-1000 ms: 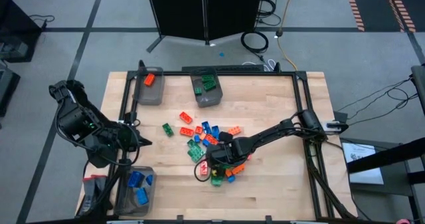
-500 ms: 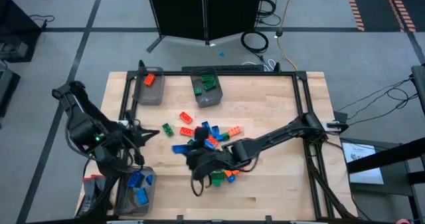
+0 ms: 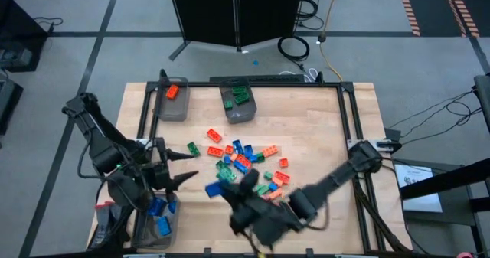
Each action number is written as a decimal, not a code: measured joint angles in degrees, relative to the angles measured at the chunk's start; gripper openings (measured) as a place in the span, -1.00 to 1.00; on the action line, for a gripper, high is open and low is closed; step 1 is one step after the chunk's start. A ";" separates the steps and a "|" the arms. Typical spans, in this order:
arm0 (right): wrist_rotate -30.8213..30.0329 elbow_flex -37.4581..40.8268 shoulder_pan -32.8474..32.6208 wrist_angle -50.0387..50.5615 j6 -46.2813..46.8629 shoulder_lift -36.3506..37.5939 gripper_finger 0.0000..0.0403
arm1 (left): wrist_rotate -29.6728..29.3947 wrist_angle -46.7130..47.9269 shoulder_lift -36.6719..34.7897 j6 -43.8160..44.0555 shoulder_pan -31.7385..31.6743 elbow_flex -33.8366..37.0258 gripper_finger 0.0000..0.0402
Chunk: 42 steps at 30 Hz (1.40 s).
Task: Sort blocks
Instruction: Put the blue game piece into the bottom left black transparent bin
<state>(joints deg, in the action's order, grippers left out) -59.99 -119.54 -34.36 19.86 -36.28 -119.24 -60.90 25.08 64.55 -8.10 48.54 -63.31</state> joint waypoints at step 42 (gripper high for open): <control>18.38 -0.73 7.00 9.99 7.35 3.28 -0.66 | 22.94 -33.07 0.31 -25.81 -6.98 10.08 -0.03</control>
<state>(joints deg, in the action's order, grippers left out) -41.60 -120.27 -27.35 29.85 -28.93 -115.96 -37.95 -7.99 64.86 -33.91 41.56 -53.23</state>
